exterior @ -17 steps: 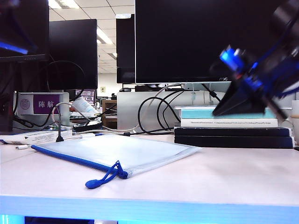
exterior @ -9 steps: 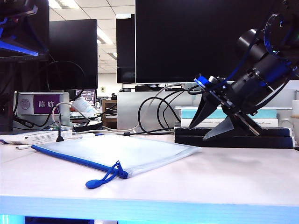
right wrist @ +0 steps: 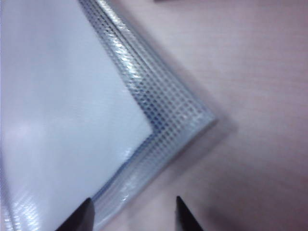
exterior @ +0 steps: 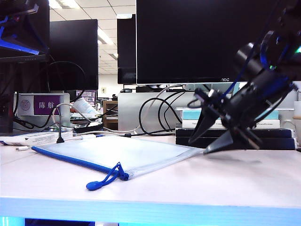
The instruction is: Pick up the transparent plastic file bag with a blue zipper and open its zipper.
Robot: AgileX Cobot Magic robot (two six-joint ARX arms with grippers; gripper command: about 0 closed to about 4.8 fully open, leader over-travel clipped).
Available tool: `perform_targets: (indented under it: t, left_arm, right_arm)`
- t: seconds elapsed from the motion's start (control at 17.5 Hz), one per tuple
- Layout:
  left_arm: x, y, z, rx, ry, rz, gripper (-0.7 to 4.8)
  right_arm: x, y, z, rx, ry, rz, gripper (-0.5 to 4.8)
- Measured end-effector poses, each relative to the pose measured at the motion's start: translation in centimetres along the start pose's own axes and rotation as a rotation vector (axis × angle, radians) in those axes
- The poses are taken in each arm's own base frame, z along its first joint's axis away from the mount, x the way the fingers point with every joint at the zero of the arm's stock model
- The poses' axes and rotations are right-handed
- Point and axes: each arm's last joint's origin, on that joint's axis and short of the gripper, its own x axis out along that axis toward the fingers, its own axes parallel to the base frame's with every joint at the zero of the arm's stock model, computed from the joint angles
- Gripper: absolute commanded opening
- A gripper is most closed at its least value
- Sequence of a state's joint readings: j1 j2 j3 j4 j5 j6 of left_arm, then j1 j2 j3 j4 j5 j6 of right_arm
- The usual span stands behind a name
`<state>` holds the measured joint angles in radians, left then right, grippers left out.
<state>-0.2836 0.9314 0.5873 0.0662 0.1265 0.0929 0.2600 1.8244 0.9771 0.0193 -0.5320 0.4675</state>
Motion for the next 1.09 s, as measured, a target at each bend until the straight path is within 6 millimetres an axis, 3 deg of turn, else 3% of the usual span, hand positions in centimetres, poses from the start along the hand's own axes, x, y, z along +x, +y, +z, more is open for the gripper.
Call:
perform_targets:
  t: [0.29, 0.34, 0.4, 0.52, 0.63, 0.69, 0.74, 0.8, 0.97, 1.09]
  left_arm:
    - [0.0, 0.0, 0.0, 0.001, -0.005, 0.000, 1.20]
    - [0.0, 0.0, 0.0, 0.001, -0.005, 0.001, 1.20]
    - [0.0, 0.0, 0.0, 0.000, -0.005, 0.000, 1.20]
    - [0.0, 0.0, 0.1, 0.000, -0.006, 0.001, 1.21]
    - [0.0, 0.0, 0.0, 0.001, -0.005, 0.001, 1.35]
    - [0.0, 0.0, 0.0, 0.000, -0.004, 0.001, 2.28]
    - [0.0, 0.0, 0.0, 0.001, -0.004, -0.005, 3.74]
    - [0.0, -0.1, 0.0, 0.001, -0.006, -0.029, 4.79]
    - [0.0, -0.4, 0.0, 0.002, -0.007, -0.143, 4.79]
    - [0.0, -1.0, 0.0, 0.009, -0.008, -0.181, 4.79]
  right_arm:
    - [2.0, 0.5, 0.2, -0.024, 0.015, 0.024, 2.09]
    - [2.5, 0.8, 0.2, -0.037, 0.014, 0.029, 1.55]
    - [2.9, 1.2, 0.3, -0.044, 0.007, 0.028, -0.18]
    - [4.7, 2.1, -0.2, -0.059, 0.018, 0.028, -0.02]
    - [5.2, 2.9, 0.1, -0.071, 0.018, 0.043, -0.02]
    - [5.1, 3.1, 0.4, -0.071, 0.017, 0.048, -0.02]
    - [4.8, 3.8, 1.3, -0.080, 0.008, 0.073, -0.02]
    - [3.8, 4.8, 2.1, -0.095, -0.014, 0.101, -0.02]
    - [-0.4, 8.8, 4.3, -0.178, -0.131, 0.197, -0.02]
    - [-2.6, 10.4, 4.9, -0.205, -0.170, 0.225, -0.02]
